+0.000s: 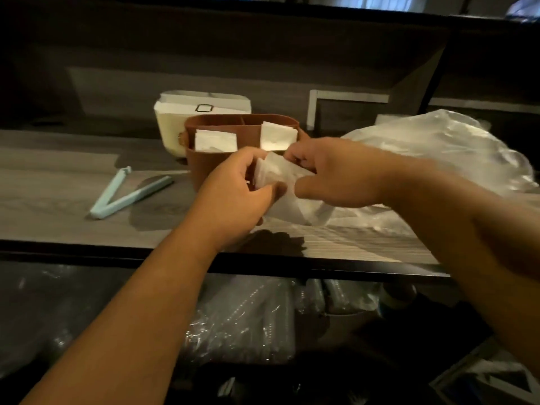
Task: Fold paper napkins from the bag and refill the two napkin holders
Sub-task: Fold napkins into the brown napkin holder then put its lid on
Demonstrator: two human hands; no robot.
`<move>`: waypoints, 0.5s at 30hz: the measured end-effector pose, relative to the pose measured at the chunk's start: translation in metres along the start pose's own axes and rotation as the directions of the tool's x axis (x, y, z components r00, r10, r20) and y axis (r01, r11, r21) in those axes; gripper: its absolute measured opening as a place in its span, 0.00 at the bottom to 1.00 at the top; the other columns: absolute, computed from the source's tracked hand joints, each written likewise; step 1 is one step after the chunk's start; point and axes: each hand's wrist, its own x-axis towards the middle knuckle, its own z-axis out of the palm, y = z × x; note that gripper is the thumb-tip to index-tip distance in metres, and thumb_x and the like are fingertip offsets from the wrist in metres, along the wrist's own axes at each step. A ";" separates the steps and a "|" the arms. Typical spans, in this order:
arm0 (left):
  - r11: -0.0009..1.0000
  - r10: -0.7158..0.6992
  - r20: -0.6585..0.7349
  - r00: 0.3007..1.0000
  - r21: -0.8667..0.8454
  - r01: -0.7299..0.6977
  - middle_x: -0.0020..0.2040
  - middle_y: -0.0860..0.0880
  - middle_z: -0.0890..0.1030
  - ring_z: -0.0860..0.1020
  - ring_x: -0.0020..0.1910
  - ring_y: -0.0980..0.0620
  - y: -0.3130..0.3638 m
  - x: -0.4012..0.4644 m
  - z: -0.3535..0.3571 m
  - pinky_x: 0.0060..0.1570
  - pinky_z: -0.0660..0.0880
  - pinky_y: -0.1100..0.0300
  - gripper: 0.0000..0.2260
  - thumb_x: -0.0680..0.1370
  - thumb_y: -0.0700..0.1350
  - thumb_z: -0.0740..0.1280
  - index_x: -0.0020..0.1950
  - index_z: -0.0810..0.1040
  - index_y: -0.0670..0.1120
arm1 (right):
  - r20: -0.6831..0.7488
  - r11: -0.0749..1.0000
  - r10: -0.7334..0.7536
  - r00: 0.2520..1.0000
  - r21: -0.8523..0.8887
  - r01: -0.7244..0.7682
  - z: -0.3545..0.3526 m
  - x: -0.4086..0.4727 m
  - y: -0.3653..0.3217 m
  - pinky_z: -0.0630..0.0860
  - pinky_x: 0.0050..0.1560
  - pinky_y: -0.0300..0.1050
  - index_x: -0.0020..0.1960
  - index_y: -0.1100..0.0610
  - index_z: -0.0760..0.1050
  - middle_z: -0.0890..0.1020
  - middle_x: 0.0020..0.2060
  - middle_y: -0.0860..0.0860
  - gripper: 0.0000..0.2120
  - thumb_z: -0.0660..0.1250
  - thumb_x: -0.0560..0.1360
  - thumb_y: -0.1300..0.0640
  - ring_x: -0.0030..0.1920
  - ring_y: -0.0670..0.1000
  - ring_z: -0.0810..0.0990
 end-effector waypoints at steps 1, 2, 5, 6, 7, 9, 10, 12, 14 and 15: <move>0.999 -0.015 -0.032 0.999 0.028 0.016 0.53 0.59 0.80 0.80 0.49 0.59 -0.006 -0.004 -0.007 0.37 0.80 0.63 0.13 0.77 0.47 0.72 0.58 0.74 0.59 | -0.031 0.998 -0.001 1.000 0.066 0.003 0.011 0.004 0.001 0.75 0.47 0.37 0.58 0.42 0.74 0.79 0.50 0.40 0.14 0.72 0.75 0.52 0.51 0.44 0.78; 0.998 -0.028 -0.067 0.997 0.060 0.032 0.52 0.59 0.80 0.79 0.49 0.60 -0.013 -0.008 -0.014 0.40 0.79 0.64 0.12 0.78 0.47 0.72 0.58 0.74 0.58 | -0.060 0.990 0.003 0.998 0.144 0.006 0.022 0.006 0.001 0.77 0.49 0.39 0.60 0.41 0.73 0.78 0.51 0.39 0.18 0.73 0.74 0.53 0.52 0.44 0.78; 0.976 -0.092 -0.127 0.988 0.187 0.114 0.53 0.57 0.79 0.78 0.51 0.58 -0.031 -0.019 -0.029 0.41 0.76 0.64 0.12 0.78 0.49 0.71 0.58 0.74 0.58 | -0.121 0.941 0.056 0.991 0.340 -0.012 0.057 0.006 0.002 0.77 0.45 0.36 0.63 0.38 0.70 0.77 0.52 0.37 0.25 0.75 0.72 0.55 0.52 0.43 0.78; 0.958 -0.114 -0.134 0.984 0.246 0.145 0.54 0.56 0.79 0.78 0.51 0.57 -0.035 -0.022 -0.032 0.43 0.78 0.61 0.13 0.78 0.51 0.71 0.59 0.73 0.59 | -0.157 0.936 0.082 0.984 0.352 -0.021 0.069 0.005 0.002 0.77 0.44 0.35 0.64 0.37 0.69 0.76 0.54 0.37 0.26 0.75 0.73 0.55 0.52 0.43 0.77; 0.933 -0.127 -0.145 0.981 0.319 0.168 0.56 0.55 0.78 0.78 0.53 0.55 -0.039 -0.024 -0.034 0.48 0.79 0.56 0.14 0.77 0.53 0.71 0.60 0.73 0.60 | -0.206 0.936 0.099 0.973 0.352 -0.020 0.081 0.005 0.003 0.77 0.45 0.35 0.64 0.36 0.68 0.75 0.55 0.37 0.27 0.75 0.73 0.55 0.52 0.43 0.77; 0.862 -0.146 -0.189 0.971 0.457 0.218 0.59 0.53 0.74 0.75 0.57 0.51 -0.045 -0.028 -0.037 0.57 0.77 0.50 0.17 0.77 0.57 0.70 0.63 0.70 0.64 | -0.298 0.925 0.124 0.946 0.379 -0.001 0.099 0.004 0.004 0.79 0.48 0.36 0.65 0.36 0.67 0.73 0.56 0.37 0.26 0.73 0.75 0.56 0.53 0.43 0.76; 0.845 -0.159 -0.203 0.966 0.478 0.240 0.60 0.52 0.72 0.74 0.58 0.50 -0.046 -0.030 -0.037 0.58 0.75 0.50 0.18 0.77 0.57 0.69 0.65 0.69 0.64 | -0.326 0.909 0.142 0.935 0.417 0.007 0.104 0.004 0.003 0.79 0.46 0.35 0.65 0.36 0.66 0.73 0.56 0.37 0.26 0.73 0.75 0.57 0.52 0.42 0.76; 0.887 -0.188 -0.169 0.968 0.395 0.241 0.63 0.52 0.72 0.74 0.57 0.52 -0.048 -0.031 -0.038 0.54 0.76 0.54 0.18 0.79 0.54 0.68 0.67 0.68 0.62 | -0.354 0.863 0.195 0.914 0.505 0.011 0.107 0.004 0.001 0.77 0.37 0.30 0.66 0.37 0.66 0.72 0.56 0.38 0.26 0.72 0.76 0.59 0.49 0.40 0.75; 0.938 -0.207 -0.122 0.971 0.255 0.233 0.63 0.53 0.73 0.75 0.51 0.57 -0.045 -0.030 -0.038 0.43 0.74 0.62 0.17 0.81 0.48 0.66 0.66 0.65 0.59 | -0.352 0.819 0.228 0.908 0.574 0.017 0.104 0.006 -0.002 0.76 0.33 0.29 0.68 0.38 0.67 0.71 0.58 0.39 0.27 0.71 0.77 0.60 0.47 0.39 0.76; 0.951 -0.215 -0.107 0.971 0.205 0.233 0.62 0.53 0.74 0.75 0.49 0.58 -0.043 -0.029 -0.038 0.39 0.72 0.64 0.18 0.81 0.46 0.65 0.67 0.64 0.58 | -0.346 0.805 0.232 0.909 0.593 0.021 0.103 0.008 -0.004 0.77 0.34 0.30 0.68 0.38 0.67 0.71 0.58 0.39 0.27 0.71 0.77 0.59 0.48 0.40 0.76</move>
